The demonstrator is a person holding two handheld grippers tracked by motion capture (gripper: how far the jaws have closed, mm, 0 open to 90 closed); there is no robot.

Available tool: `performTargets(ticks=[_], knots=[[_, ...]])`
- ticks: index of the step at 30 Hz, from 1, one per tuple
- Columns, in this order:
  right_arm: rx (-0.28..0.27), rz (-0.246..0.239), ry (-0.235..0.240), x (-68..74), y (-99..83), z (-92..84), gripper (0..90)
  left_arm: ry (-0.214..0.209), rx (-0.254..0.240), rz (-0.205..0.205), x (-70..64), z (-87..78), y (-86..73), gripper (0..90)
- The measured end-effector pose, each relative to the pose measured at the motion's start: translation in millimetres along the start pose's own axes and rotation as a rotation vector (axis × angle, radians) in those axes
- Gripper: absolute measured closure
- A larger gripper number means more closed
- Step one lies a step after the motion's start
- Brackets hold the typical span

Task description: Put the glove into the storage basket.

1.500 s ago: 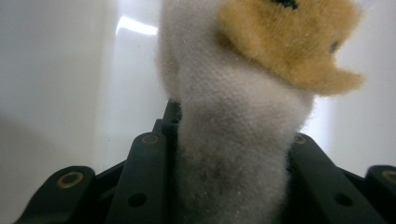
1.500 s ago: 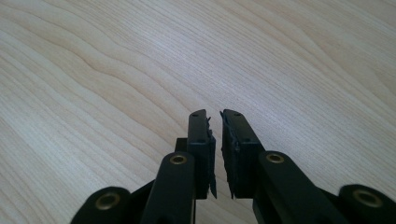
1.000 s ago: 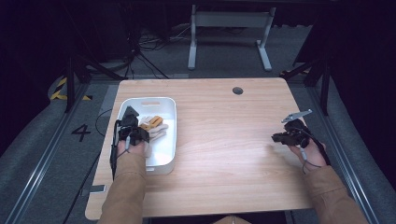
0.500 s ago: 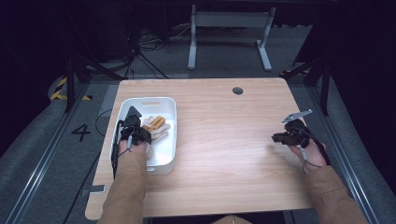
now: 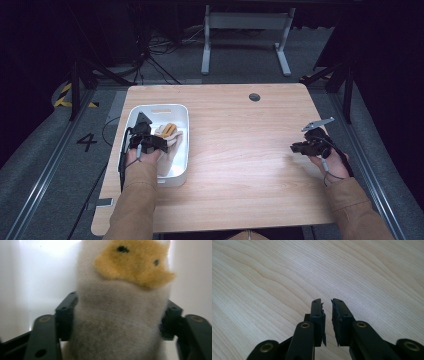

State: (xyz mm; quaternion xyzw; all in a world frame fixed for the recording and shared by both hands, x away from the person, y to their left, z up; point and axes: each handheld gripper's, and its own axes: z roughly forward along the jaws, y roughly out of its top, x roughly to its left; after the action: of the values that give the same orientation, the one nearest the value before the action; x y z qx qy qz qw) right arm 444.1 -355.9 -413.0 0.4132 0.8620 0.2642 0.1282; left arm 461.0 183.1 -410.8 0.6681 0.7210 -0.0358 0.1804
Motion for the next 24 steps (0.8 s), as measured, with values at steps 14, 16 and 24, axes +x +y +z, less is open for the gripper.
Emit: performTargets(ticks=[14, 16, 24], knots=[[-0.004, -0.001, 0.010, -0.3, 0.0, -0.1, 78.4, 0.047, 0.072, 0.064, -9.1, 3.0, 3.4, 16.1], [-0.004, -0.004, 0.011, -0.1, 0.1, -0.2, 78.2, 0.062, 0.070, 0.074, -9.9, 2.9, 3.6, 16.0], [-0.007, -0.009, 0.017, -0.2, 0.6, 0.4, 77.9, 0.105, 0.023, 0.129, -17.6, -6.8, 6.8, 16.1]])
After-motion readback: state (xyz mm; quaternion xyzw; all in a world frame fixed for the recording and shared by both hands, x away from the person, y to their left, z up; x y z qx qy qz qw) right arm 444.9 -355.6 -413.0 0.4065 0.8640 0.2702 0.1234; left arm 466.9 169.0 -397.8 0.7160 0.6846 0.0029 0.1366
